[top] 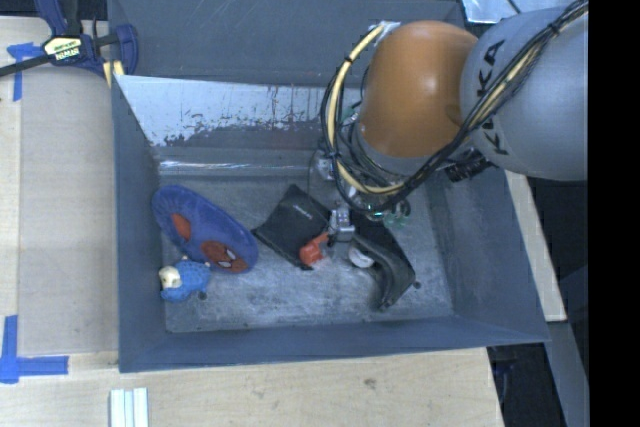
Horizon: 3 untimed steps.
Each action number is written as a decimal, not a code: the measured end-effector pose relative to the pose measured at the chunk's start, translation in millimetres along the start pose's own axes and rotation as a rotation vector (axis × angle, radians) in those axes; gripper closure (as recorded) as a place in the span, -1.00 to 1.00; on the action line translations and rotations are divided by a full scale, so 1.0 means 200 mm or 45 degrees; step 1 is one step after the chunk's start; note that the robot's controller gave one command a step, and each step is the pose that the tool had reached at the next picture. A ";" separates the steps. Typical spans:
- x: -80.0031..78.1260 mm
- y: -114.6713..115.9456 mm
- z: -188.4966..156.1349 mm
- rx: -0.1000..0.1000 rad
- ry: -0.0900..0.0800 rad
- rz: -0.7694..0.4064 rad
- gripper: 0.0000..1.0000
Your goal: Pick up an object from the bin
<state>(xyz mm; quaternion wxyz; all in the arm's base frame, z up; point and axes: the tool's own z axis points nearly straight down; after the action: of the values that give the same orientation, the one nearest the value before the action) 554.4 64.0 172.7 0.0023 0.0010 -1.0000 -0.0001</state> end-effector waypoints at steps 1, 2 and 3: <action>-0.05 0.01 0.52 -0.001 -0.002 -0.224 -1.00; -0.07 0.02 0.50 -0.002 -0.019 -0.221 1.00; 0.07 0.10 0.25 0.000 -0.014 -0.215 1.00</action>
Offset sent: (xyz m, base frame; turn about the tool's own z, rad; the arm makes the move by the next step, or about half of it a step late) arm 0.0098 0.0024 -0.1027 -0.1755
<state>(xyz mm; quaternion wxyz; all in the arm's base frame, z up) 540.0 83.1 122.1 -0.0031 0.0852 -0.9964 -0.0002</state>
